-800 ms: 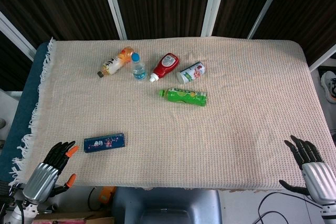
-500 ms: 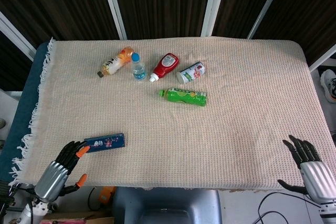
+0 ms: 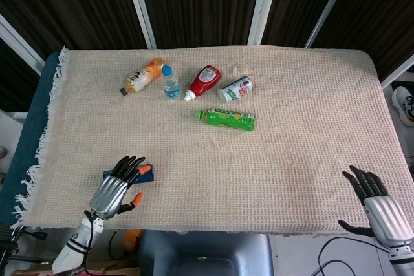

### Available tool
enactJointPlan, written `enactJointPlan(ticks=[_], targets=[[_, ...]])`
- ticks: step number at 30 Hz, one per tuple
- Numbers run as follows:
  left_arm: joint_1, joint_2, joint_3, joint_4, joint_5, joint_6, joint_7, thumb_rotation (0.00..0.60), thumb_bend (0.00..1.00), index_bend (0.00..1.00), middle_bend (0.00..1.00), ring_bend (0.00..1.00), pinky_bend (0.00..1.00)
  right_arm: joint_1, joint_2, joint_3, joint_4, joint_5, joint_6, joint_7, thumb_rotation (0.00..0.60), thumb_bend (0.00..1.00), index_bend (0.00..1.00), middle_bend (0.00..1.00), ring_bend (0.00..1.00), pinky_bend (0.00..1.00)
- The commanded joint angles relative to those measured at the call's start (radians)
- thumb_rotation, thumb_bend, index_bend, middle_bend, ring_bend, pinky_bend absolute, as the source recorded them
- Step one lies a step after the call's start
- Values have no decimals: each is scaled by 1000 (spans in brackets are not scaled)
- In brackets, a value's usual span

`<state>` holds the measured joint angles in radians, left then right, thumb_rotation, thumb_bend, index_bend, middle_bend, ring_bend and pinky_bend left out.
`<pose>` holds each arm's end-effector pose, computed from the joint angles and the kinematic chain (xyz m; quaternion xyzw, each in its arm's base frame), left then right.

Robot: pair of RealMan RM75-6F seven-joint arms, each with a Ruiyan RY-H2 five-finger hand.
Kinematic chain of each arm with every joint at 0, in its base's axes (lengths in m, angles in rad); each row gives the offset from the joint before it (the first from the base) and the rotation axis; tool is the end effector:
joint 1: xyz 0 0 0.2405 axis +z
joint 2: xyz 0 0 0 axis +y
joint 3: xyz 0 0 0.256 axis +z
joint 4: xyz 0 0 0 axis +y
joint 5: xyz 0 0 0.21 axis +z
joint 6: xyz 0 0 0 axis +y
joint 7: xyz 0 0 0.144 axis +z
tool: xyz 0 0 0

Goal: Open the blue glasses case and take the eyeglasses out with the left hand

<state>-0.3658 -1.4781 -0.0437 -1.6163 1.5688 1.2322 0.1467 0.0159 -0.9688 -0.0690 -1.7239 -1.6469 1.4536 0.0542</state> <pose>-0.1966 0.2326 0.0128 -0.7004 -0.3933 -0.4526 0.3872 -0.3029 -0.1317 0.1687 0.6424 -0.4294 0.3497 0.5297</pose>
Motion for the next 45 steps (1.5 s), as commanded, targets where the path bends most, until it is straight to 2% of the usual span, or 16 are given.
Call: enactJointPlan(ticks=[1, 7, 15, 19, 35, 45], targets=[[-42, -85, -62, 52, -142, -82, 112, 600, 381, 189, 45, 0, 0, -3, 8, -3, 2, -7, 10, 18, 600, 176, 0, 0, 0, 0], [-49, -130, -63, 109, -216, -100, 191, 600, 385, 216, 46, 0, 0, -11, 20, -8, 10, -22, 31, 51, 600, 176, 0, 0, 0, 0], [-51, -128, -51, 110, -243, -101, 216, 600, 384, 229, 46, 0, 0, -14, 21, -9, 14, -30, 43, 61, 600, 177, 0, 0, 0, 0], [-59, -137, -59, 124, -274, -115, 213, 600, 386, 282, 48, 0, 0, -14, 19, -12, 14, -37, 42, 57, 600, 176, 0, 0, 0, 0], [-74, -145, -59, 150, -318, -116, 240, 600, 398, 376, 60, 0, 0, -13, 18, -11, 13, -31, 41, 52, 600, 176, 0, 0, 0, 0], [-78, -141, -45, 147, -307, -104, 247, 600, 467, 460, 81, 0, 0, -13, 17, -11, 13, -32, 42, 52, 600, 176, 0, 0, 0, 0]])
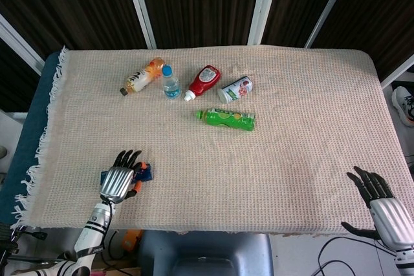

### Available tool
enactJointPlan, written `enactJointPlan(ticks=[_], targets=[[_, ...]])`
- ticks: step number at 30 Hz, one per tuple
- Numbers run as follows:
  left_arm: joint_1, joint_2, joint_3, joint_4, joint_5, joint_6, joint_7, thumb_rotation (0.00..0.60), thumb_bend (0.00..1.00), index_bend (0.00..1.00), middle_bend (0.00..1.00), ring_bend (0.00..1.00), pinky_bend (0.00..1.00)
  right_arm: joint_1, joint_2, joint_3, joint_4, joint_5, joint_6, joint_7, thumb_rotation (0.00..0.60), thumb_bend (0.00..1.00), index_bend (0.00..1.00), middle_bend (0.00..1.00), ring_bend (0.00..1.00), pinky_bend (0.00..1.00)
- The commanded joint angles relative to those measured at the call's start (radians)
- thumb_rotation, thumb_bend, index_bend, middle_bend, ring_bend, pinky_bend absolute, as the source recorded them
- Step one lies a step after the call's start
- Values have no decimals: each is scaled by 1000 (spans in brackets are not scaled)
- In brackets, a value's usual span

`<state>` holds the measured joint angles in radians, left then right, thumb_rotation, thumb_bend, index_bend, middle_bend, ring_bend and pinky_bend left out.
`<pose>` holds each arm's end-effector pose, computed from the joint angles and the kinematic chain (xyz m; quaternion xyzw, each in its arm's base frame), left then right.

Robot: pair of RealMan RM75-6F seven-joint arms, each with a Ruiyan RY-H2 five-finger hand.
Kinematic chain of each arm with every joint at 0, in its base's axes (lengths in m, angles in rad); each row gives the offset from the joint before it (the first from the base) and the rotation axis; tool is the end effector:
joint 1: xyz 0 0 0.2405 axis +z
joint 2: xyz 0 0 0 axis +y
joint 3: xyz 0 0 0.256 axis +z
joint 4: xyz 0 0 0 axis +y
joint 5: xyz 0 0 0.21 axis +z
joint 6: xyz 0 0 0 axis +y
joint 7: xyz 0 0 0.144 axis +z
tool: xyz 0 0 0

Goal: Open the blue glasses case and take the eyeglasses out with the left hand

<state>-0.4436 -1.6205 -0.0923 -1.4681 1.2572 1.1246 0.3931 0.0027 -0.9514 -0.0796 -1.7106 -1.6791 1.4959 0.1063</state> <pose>-0.2173 0.2667 -0.0293 -0.7090 -0.4063 -0.3417 0.4642 -0.3024 -0.1259 0.1774 0.6381 -0.4277 0.3662 0.5252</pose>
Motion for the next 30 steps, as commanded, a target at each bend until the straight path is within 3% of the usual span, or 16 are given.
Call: enactJointPlan(ticks=[1, 12, 22, 26, 30], targets=[[0, 2, 5, -3, 5, 4, -2, 600, 476, 468, 85, 0, 0, 0, 0, 0, 0, 1, 0, 0, 600, 176, 0, 0, 0, 0], [-6, 1, -1, 11, 6, 12, -19, 600, 539, 517, 111, 8, 0, -1, 1, 0, 0, 0, 2, 1, 600, 176, 0, 0, 0, 0], [-68, -5, -82, 75, -48, -40, -43, 600, 539, 524, 123, 18, 0, -3, 3, 3, 1, 5, 8, 8, 600, 176, 0, 0, 0, 0], [-109, -23, -125, 141, -113, -100, -49, 600, 533, 454, 119, 19, 0, -5, 5, 6, 2, 8, 14, 11, 600, 176, 0, 0, 0, 0], [-145, -44, -154, 207, -170, -146, -48, 600, 493, 253, 103, 17, 0, -7, 6, 7, 3, 9, 17, 14, 600, 176, 0, 0, 0, 0]])
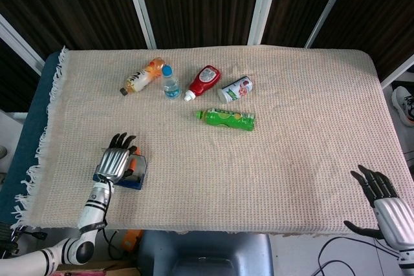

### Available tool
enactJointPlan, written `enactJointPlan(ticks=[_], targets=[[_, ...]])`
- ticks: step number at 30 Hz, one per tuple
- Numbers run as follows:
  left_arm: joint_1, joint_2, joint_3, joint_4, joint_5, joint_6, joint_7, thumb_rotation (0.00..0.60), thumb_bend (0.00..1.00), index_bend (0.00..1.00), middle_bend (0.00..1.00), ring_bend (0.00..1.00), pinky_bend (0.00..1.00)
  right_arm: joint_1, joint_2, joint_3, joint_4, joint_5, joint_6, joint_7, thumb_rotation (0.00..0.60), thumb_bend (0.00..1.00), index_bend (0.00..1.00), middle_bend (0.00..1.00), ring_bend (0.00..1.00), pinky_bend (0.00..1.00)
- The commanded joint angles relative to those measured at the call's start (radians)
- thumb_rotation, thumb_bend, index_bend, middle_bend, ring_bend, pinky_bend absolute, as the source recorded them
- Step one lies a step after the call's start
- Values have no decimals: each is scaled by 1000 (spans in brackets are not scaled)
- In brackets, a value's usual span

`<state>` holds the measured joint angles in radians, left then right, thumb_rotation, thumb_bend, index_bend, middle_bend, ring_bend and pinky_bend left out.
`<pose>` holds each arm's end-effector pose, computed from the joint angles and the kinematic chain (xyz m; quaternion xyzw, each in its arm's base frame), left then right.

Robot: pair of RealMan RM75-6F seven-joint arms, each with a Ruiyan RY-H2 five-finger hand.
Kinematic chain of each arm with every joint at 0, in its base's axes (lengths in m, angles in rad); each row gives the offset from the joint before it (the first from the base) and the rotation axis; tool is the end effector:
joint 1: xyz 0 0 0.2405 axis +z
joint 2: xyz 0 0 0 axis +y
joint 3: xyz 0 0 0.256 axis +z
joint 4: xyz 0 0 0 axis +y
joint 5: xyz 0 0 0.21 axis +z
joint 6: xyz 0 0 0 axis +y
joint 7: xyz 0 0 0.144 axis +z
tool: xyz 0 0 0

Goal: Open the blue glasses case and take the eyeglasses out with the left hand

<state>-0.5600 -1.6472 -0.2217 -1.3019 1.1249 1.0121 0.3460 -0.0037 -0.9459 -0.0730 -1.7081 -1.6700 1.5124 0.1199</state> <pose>-0.2208 0.3333 -0.0195 -0.6790 -0.4185 -0.3392 0.4987 -0.3036 -0.1259 0.1826 0.6295 -0.4266 0.3719 0.5323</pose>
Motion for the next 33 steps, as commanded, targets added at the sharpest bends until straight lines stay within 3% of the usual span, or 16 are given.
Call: enactJointPlan(ticks=[1, 6, 9, 13, 16, 24, 33], targets=[[-33, -19, -29, 47, -43, -37, -7, 600, 478, 201, 99, 15, 0, -1, 0, 1, 1, 1, 1, 1, 600, 176, 0, 0, 0, 0], [-28, 6, -26, 15, -15, -12, -51, 600, 454, 143, 94, 12, 0, 0, 0, 3, 2, 5, -1, 1, 600, 176, 0, 0, 0, 0], [-9, 53, -13, -51, 21, 16, -83, 600, 471, 215, 94, 12, 0, 0, 0, 0, 1, 1, -3, -2, 600, 176, 0, 0, 0, 0], [26, 136, 22, -131, 81, 47, -138, 600, 580, 323, 97, 12, 0, -1, 0, -3, -1, -6, -1, -3, 600, 176, 0, 0, 0, 0], [44, 188, 48, -154, 96, 39, -167, 600, 641, 348, 98, 8, 0, -3, 0, -5, -1, -12, 3, -3, 600, 176, 0, 0, 0, 0], [87, 251, 123, -121, 133, 25, -227, 600, 681, 331, 89, 0, 0, -4, -1, -7, -2, -18, 5, -2, 600, 176, 0, 0, 0, 0], [144, 234, 189, -34, 237, 91, -347, 600, 679, 336, 88, 0, 0, -4, -4, -9, -3, -22, 5, -9, 600, 176, 0, 0, 0, 0]])
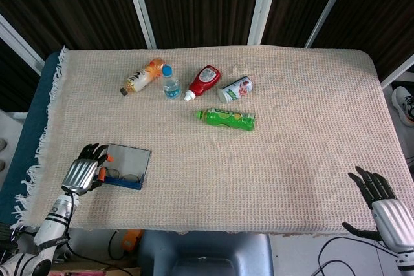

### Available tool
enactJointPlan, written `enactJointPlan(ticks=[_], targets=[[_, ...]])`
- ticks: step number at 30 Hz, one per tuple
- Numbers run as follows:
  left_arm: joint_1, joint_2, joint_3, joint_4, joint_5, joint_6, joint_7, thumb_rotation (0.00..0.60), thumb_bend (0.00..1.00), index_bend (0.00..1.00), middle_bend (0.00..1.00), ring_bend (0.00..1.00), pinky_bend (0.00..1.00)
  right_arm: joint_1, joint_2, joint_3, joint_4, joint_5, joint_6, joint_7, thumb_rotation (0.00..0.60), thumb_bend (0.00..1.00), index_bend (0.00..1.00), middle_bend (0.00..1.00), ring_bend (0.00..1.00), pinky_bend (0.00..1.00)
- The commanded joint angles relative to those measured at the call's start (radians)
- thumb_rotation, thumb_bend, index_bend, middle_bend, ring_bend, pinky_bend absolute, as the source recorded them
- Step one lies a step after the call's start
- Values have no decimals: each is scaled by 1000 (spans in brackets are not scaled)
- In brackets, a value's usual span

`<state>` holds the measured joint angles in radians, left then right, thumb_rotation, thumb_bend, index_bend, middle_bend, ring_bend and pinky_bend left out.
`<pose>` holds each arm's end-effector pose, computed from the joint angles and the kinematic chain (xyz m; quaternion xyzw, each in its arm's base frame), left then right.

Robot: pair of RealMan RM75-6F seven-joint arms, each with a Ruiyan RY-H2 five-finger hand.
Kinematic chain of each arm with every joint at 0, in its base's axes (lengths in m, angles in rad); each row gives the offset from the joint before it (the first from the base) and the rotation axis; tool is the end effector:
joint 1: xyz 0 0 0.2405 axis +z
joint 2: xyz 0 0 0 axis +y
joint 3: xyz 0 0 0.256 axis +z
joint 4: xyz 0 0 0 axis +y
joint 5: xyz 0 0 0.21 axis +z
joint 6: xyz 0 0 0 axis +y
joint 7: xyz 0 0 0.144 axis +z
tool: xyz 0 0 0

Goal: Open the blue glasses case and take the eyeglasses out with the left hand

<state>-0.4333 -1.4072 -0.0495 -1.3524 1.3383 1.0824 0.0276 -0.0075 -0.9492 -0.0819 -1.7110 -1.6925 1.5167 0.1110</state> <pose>-0.2895 0.2845 0.0419 -0.6884 -0.4297 -0.3327 0.4804 -0.3008 -0.1226 0.1795 0.6361 -0.4246 0.3727 0.5255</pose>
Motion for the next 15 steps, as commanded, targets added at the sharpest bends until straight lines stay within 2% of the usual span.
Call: enactJointPlan(ticks=[1, 15], targets=[[23, -6, 24, 25, 35, 30, -38, 600, 680, 341, 88, 0, 0, -1, -1, 0, 0, 0, 1, -1, 600, 176, 0, 0, 0, 0], [55, -37, 66, 96, 82, 41, -97, 600, 682, 365, 88, 0, 0, -3, -3, -3, -1, -8, 7, -4, 600, 176, 0, 0, 0, 0]])
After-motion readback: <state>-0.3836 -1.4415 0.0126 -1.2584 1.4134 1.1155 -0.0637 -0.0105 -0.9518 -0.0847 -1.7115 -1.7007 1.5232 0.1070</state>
